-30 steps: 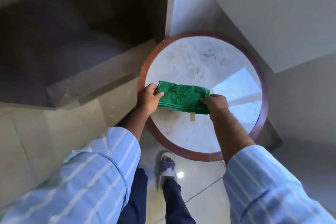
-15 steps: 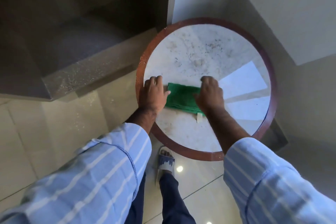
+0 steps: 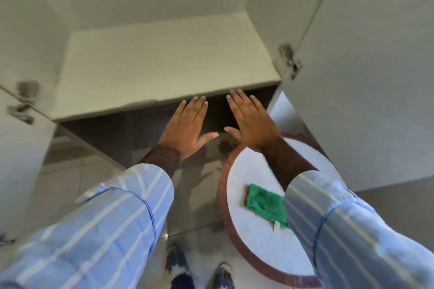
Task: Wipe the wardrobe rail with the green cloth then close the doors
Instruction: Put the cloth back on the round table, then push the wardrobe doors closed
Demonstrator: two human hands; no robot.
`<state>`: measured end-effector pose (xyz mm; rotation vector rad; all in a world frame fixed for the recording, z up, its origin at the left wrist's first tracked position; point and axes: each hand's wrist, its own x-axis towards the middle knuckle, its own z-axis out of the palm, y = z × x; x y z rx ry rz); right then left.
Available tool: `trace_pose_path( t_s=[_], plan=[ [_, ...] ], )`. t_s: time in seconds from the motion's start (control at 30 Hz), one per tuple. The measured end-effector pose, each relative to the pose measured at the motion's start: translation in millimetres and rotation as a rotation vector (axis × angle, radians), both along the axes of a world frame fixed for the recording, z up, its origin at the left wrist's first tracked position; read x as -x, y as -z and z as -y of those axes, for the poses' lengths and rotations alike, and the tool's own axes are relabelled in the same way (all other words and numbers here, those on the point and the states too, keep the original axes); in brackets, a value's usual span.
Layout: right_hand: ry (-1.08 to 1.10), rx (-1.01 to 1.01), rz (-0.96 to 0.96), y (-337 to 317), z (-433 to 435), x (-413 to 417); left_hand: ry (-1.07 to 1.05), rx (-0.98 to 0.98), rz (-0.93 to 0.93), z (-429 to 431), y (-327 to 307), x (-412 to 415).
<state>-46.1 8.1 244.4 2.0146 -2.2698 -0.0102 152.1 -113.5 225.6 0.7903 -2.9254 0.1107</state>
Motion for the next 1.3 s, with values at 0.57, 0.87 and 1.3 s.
trace_pose_path(
  t_s=[0.57,0.87,1.3],
  plan=[
    [-0.221,0.486,-0.427,-379.9,119.9,-56.2,-0.1,0.566,-0.189,104.6,-387.8,-90.0],
    [-0.22,0.754,-0.543,-527.6,128.8,-80.9,-0.198,0.798,-0.308,110.2,-544.3,-123.6],
    [-0.105,1.075,-0.582,-673.6,97.9,-75.1,-0.291,0.989,-0.559,77.4,-692.6,-128.3]
  ],
)
